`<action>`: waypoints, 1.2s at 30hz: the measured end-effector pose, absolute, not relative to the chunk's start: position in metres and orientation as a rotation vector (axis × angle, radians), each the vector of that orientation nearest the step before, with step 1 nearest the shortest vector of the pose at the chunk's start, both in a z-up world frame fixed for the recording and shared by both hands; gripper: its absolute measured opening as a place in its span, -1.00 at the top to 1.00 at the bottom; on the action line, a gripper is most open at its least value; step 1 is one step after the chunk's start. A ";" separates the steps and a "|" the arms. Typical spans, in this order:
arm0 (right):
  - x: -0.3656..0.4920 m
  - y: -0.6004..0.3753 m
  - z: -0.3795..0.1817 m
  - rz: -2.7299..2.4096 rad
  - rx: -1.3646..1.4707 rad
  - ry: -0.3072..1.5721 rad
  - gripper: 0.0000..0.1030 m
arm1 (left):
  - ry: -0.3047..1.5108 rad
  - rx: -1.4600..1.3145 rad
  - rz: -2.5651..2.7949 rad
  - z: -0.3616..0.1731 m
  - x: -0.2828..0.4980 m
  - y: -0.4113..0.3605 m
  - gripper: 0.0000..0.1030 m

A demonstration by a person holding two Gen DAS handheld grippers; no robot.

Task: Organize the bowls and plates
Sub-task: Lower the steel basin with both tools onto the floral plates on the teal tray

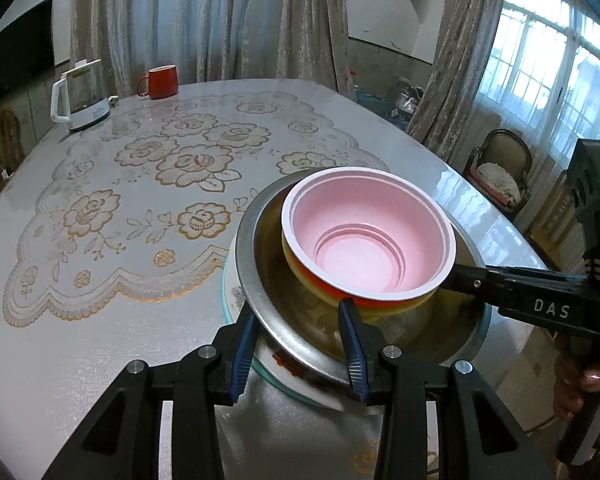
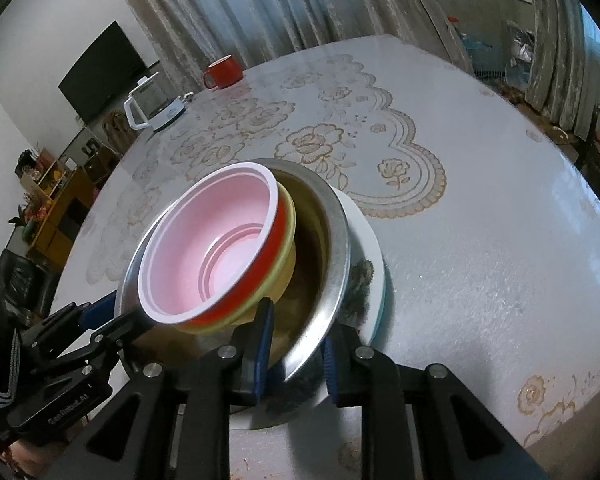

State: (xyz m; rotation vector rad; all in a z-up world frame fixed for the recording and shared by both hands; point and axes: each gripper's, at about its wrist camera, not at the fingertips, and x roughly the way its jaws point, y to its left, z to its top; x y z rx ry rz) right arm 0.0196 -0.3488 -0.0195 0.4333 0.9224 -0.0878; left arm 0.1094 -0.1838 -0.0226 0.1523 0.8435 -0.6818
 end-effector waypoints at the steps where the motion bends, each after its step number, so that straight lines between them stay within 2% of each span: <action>1: 0.021 -0.349 -0.019 -0.092 0.426 0.919 0.59 | 0.843 0.156 -0.679 -0.023 0.109 -0.185 0.20; 28: 0.017 -0.351 -0.017 -0.116 0.395 0.904 0.59 | 0.827 0.141 -0.667 -0.016 0.098 -0.176 0.20; 36: 0.018 -0.351 -0.016 -0.134 0.378 0.891 0.60 | 0.788 0.172 -0.664 -0.014 0.093 -0.178 0.27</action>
